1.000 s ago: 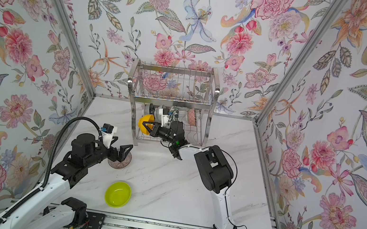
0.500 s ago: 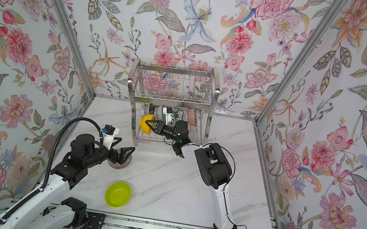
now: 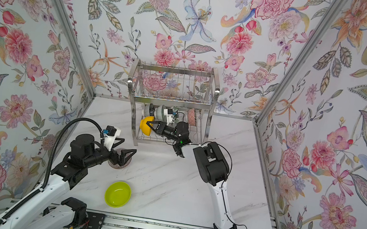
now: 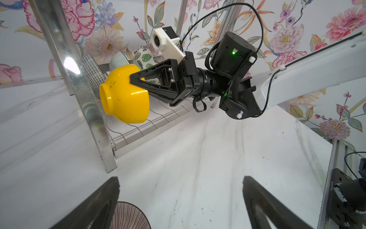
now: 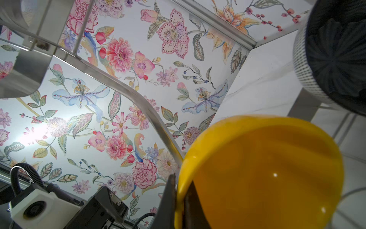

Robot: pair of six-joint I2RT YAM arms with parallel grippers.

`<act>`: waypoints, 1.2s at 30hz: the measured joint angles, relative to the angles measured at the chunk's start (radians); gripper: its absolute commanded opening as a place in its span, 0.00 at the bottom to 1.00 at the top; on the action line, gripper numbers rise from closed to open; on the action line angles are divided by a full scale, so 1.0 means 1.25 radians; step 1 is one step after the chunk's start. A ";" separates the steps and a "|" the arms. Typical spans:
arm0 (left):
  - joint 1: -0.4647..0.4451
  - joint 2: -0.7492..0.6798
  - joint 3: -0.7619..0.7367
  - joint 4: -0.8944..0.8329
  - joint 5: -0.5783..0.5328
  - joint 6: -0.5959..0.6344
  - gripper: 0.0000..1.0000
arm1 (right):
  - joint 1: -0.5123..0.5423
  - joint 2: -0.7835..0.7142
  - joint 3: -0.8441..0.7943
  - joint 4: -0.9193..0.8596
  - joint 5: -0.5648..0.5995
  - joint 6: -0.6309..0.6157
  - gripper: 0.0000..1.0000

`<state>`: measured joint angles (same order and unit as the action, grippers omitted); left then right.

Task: Load the bowls into the dish rack
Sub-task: 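Lower the yellow bowl into the rack beside the dark striped bowl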

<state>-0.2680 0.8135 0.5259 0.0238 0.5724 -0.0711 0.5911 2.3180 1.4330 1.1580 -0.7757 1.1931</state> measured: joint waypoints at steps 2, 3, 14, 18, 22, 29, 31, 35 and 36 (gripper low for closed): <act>0.000 0.000 0.000 0.000 0.001 0.000 0.99 | 0.000 0.000 0.008 0.003 -0.002 0.006 0.05; 0.000 0.000 0.000 0.000 0.001 0.000 0.99 | -0.002 0.000 0.012 0.007 -0.003 0.009 0.05; 0.000 0.000 0.000 0.001 0.025 0.000 0.99 | -0.004 0.014 0.029 0.018 -0.009 0.037 0.05; 0.000 0.000 -0.001 0.005 0.039 0.000 0.99 | -0.004 0.030 0.033 0.017 -0.012 0.046 0.05; 0.000 0.000 -0.002 0.007 0.050 0.000 0.99 | -0.004 0.045 0.033 0.017 -0.016 0.056 0.05; 0.000 0.001 -0.002 0.007 0.067 0.000 0.99 | -0.004 0.055 0.043 0.017 -0.017 0.070 0.05; 0.000 0.002 -0.002 0.007 0.070 0.000 0.99 | -0.004 0.055 0.050 0.017 -0.017 0.073 0.05; 0.000 0.003 -0.002 0.009 0.077 0.000 0.99 | -0.004 0.055 0.065 0.017 -0.017 0.079 0.05; 0.000 0.003 -0.002 0.011 0.079 0.000 0.99 | -0.004 0.056 0.068 0.017 -0.017 0.081 0.05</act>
<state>-0.2680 0.8177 0.5228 0.0380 0.6716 -0.0711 0.5865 2.3882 1.5185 1.1797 -0.7975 1.2938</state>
